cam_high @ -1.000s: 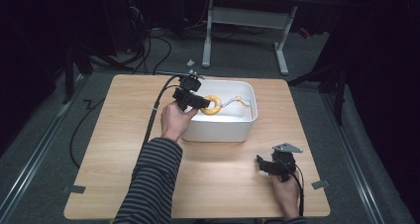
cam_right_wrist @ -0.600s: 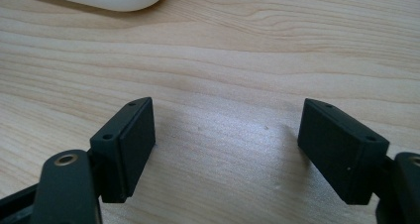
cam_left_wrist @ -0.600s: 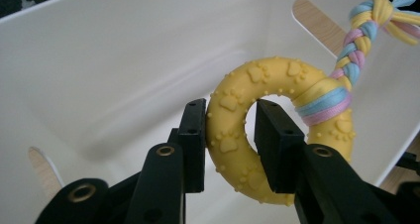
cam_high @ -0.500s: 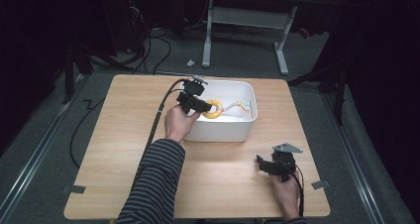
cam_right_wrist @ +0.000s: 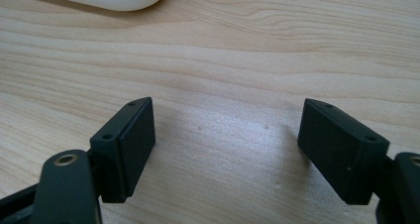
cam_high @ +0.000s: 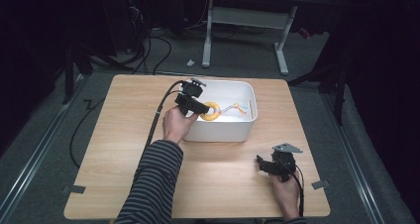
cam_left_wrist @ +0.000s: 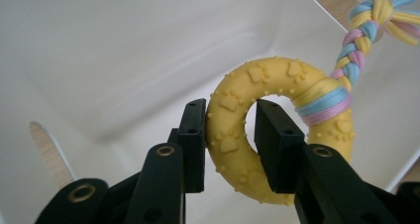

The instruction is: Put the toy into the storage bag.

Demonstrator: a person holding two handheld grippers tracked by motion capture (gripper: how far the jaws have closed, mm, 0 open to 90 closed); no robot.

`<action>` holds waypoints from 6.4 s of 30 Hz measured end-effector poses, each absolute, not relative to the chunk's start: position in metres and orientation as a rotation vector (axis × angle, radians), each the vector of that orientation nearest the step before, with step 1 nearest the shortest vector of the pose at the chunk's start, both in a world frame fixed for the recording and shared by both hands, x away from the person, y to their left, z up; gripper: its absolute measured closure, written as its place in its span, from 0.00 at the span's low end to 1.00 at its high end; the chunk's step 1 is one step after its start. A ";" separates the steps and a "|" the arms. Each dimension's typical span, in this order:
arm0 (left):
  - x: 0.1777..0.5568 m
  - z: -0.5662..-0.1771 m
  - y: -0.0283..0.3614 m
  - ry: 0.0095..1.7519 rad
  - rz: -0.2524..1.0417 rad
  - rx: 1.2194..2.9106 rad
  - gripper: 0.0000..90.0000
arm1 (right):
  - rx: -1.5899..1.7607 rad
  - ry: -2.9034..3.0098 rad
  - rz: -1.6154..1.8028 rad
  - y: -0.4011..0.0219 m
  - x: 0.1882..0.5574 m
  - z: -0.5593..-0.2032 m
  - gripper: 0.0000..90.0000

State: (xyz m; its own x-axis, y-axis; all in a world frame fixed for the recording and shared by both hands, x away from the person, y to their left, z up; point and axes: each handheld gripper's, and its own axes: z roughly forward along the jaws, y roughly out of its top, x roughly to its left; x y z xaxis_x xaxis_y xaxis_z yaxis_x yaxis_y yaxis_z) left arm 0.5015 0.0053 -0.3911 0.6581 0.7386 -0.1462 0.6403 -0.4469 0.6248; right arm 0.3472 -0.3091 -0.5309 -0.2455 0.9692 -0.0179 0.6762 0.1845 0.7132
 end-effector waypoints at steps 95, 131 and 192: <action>0.428 -0.349 0.118 1.098 0.346 1.937 0.38 | 1.535 1.998 0.822 -0.309 0.347 -0.531 0.25; 0.392 -0.372 0.196 1.248 0.407 1.838 0.36 | 1.526 2.005 0.825 -0.309 0.347 -0.531 0.25; 0.367 -0.465 0.183 1.302 0.298 1.873 0.29 | 1.518 2.014 0.826 -0.308 0.346 -0.531 0.25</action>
State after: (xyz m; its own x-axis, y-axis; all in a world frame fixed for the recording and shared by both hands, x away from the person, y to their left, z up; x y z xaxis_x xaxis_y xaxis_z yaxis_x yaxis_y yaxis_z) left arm 0.3672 0.1828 -0.4652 0.4381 0.8646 -0.2460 0.6714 -0.1328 0.7291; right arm 0.3456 -0.3080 -0.5310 -0.2674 0.9634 -0.0200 0.6719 0.2013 0.7128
